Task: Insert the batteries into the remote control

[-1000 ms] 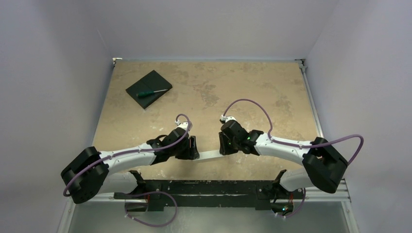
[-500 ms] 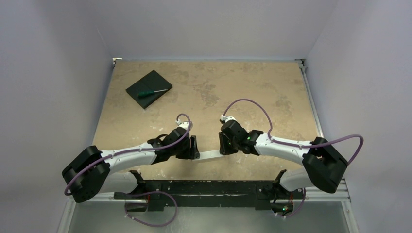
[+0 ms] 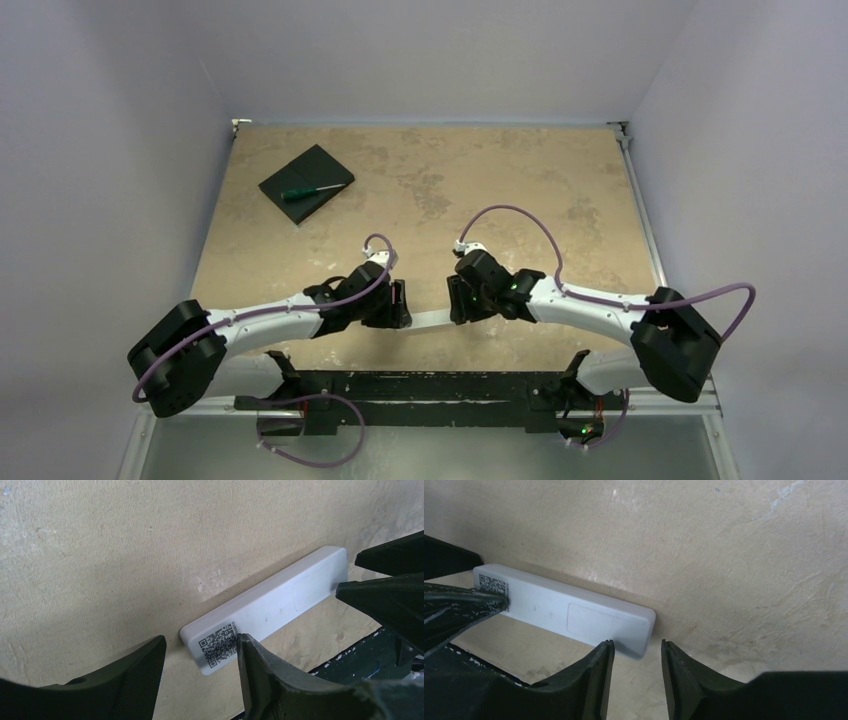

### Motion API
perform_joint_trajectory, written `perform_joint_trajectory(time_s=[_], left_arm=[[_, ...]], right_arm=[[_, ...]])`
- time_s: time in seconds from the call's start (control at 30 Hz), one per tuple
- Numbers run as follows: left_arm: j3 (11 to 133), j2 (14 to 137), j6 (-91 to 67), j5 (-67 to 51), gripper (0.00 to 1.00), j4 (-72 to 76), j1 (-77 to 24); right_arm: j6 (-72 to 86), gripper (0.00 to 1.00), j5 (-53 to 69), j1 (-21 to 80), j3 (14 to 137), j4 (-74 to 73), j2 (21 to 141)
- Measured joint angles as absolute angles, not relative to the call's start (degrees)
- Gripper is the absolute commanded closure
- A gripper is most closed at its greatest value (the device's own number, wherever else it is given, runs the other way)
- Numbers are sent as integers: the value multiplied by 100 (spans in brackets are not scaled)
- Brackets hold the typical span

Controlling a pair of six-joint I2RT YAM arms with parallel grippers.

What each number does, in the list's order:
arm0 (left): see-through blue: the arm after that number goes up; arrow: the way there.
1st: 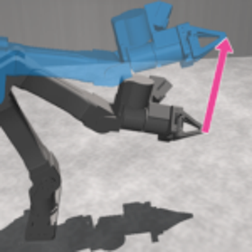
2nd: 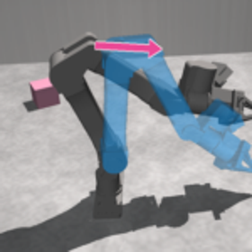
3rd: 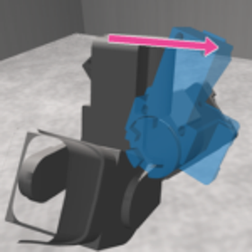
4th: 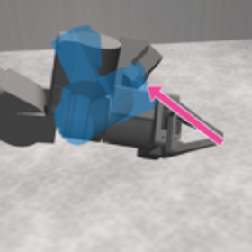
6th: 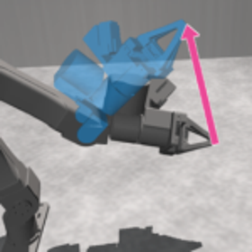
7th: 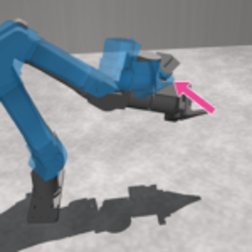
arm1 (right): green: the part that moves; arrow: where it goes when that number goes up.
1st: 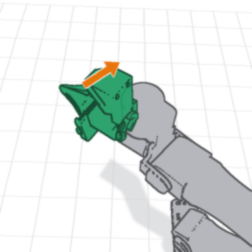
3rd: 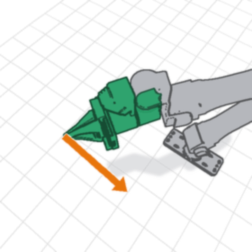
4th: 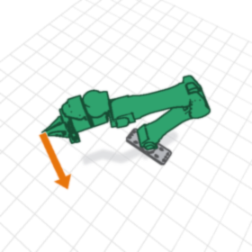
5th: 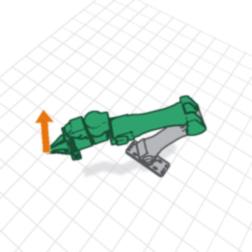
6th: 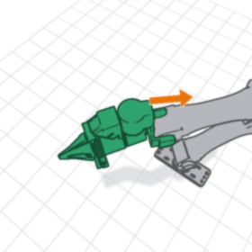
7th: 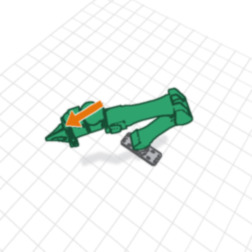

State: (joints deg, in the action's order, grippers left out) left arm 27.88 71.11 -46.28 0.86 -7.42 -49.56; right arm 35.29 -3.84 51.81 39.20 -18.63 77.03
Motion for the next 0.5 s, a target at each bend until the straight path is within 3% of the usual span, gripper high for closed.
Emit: perform_joint_trajectory(time_s=[0.5], left_arm=[[2836, 6632, -4554, 154, 41, -1365, -4956]], right_arm=[[2801, 27, -281, 5186, 4167, -2163, 7234]])
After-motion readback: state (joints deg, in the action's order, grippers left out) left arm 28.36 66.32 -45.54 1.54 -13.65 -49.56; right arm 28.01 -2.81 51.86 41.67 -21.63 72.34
